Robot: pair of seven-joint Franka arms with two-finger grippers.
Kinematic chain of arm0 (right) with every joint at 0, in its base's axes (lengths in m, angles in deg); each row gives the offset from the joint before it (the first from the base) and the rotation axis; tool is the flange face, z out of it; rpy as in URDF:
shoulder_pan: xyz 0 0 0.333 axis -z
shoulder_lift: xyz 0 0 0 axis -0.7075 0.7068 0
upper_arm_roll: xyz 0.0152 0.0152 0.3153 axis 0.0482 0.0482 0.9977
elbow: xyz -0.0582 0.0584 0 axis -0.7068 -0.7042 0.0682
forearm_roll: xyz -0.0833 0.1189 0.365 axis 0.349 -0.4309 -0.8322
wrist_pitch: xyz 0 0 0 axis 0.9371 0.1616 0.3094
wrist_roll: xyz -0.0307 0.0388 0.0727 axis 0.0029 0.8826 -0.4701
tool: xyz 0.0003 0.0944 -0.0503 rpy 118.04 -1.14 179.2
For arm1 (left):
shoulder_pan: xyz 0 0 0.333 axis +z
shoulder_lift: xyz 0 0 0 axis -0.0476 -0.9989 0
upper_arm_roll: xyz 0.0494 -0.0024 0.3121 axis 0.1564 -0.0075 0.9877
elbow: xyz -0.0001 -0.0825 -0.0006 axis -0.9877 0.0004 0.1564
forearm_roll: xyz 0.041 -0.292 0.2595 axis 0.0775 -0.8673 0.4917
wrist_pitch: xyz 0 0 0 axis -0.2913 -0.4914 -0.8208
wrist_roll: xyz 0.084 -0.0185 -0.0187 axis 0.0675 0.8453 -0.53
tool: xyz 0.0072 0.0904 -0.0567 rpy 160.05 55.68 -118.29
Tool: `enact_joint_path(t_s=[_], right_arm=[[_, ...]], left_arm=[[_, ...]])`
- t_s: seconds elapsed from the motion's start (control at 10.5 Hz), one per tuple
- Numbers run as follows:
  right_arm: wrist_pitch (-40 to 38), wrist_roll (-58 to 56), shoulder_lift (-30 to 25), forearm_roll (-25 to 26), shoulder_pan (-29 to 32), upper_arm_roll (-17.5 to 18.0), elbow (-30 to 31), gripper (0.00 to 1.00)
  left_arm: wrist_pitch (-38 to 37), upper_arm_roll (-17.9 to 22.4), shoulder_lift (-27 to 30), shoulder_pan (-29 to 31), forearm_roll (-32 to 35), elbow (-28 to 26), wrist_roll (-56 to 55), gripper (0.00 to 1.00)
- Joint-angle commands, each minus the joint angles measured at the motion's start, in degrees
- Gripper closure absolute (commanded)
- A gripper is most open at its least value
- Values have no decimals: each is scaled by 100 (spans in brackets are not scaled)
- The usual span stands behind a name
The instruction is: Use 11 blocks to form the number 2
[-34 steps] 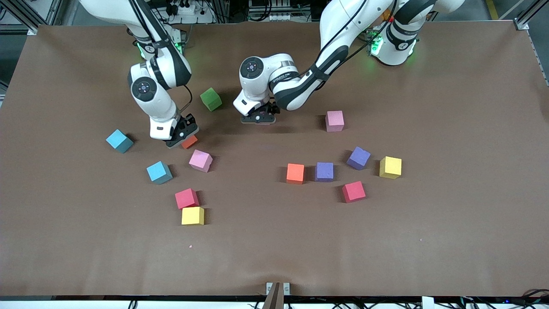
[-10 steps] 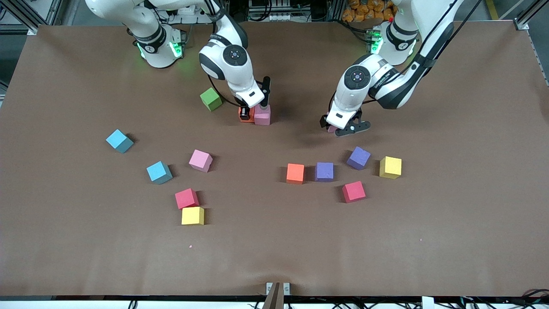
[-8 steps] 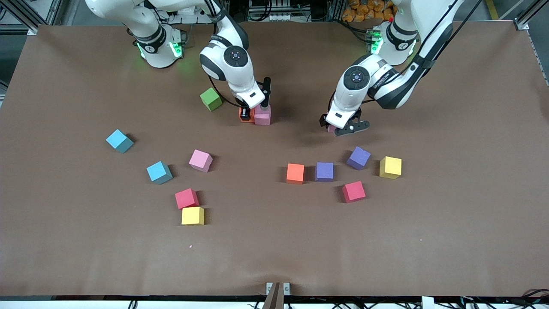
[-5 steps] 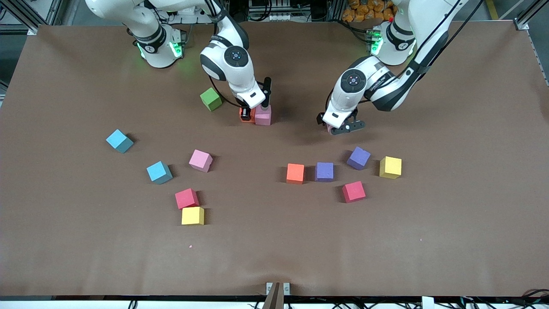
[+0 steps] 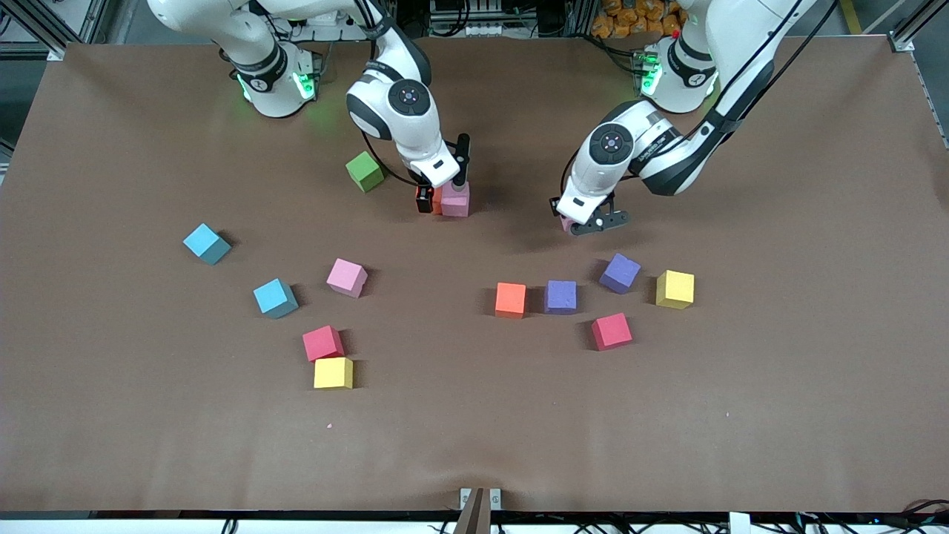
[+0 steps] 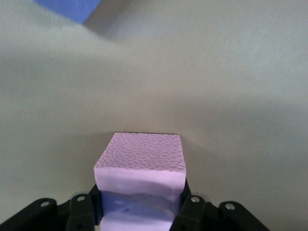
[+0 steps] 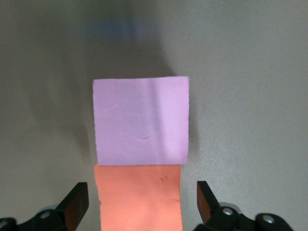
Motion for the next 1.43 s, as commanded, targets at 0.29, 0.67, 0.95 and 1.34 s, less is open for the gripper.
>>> enact_joint_path(t_s=[0.29,0.67,0.95,1.34], right_arm=[[-1695,87,-726,96,652,-54,-511,0],[-1382,-508,-551,306,1866,-81,-812,0],[-865,-1222,-165,289,2606,-19,-759,0],[-212,-1380,276,281,2677,-19,-715,0]], left_arm=[[-443,-58,-251,-672,-355,941,-2248,64],[-444,21,-893,-1419,-285,1750,-4788,64],[-435,223,-1025,-1685,-259,2050,-6809,60],[-338,258,-1157,-1808,-259,2015,-8526,60]])
